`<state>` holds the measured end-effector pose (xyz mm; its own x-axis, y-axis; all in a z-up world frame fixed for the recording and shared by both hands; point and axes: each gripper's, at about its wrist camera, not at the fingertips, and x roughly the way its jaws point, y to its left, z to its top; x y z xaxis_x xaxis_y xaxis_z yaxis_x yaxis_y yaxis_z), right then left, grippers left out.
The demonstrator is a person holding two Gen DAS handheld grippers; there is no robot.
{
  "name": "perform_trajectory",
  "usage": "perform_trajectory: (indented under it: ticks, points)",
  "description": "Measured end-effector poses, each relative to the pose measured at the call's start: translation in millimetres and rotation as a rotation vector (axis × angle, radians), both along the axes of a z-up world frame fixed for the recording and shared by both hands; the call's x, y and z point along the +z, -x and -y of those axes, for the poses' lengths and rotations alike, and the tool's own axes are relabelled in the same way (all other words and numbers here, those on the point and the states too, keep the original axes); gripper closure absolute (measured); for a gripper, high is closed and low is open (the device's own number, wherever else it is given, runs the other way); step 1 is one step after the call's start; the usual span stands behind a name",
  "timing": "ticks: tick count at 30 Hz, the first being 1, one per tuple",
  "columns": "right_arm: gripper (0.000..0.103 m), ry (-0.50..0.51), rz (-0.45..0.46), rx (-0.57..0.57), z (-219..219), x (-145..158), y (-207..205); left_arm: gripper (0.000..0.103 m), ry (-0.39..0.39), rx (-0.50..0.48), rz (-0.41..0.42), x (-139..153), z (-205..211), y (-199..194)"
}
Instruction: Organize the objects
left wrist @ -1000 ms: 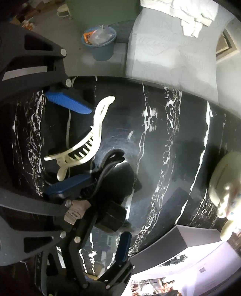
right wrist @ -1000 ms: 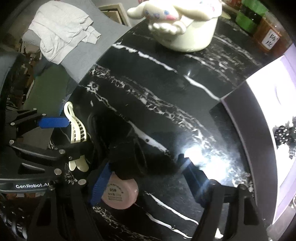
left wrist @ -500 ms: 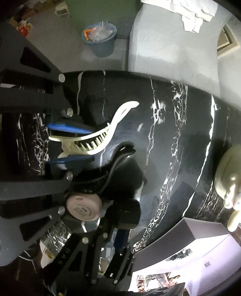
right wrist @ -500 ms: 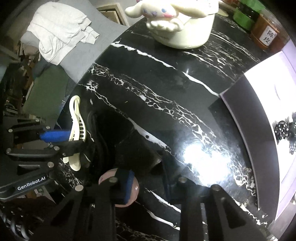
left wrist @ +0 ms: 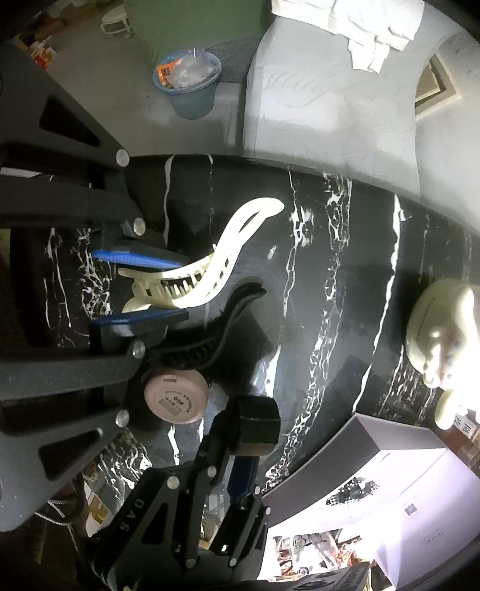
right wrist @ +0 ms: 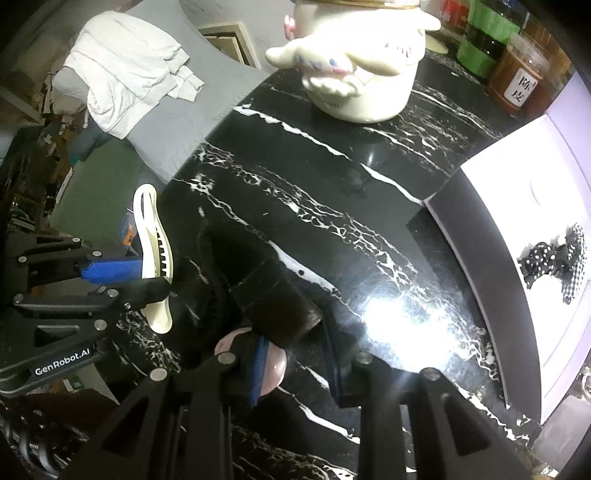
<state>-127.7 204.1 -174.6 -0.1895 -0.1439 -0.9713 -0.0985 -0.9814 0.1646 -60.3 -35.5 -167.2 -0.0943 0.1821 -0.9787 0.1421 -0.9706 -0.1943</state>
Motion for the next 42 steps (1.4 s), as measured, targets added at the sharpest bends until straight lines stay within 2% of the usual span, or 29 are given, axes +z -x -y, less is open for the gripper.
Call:
perform_trajectory:
  ticks: [5,8,22,42]
  points:
    - [0.076,-0.002,-0.027,0.01,11.2,8.1,1.4,0.084,-0.011,0.013,-0.019,13.6,-1.6,-5.8]
    - [0.076,-0.003,-0.039,0.015,13.3,13.5,-0.7,0.084,0.009,0.008,-0.043,20.0,-2.5,-11.1]
    - [0.076,-0.012,-0.096,-0.004,15.6,36.4,-31.8,0.084,0.03,-0.016,-0.099,43.0,-20.8,-26.5]
    - [0.076,-0.042,-0.103,-0.176,-17.1,46.4,-101.1,0.084,0.016,-0.223,-0.129,54.0,-89.9,-24.4]
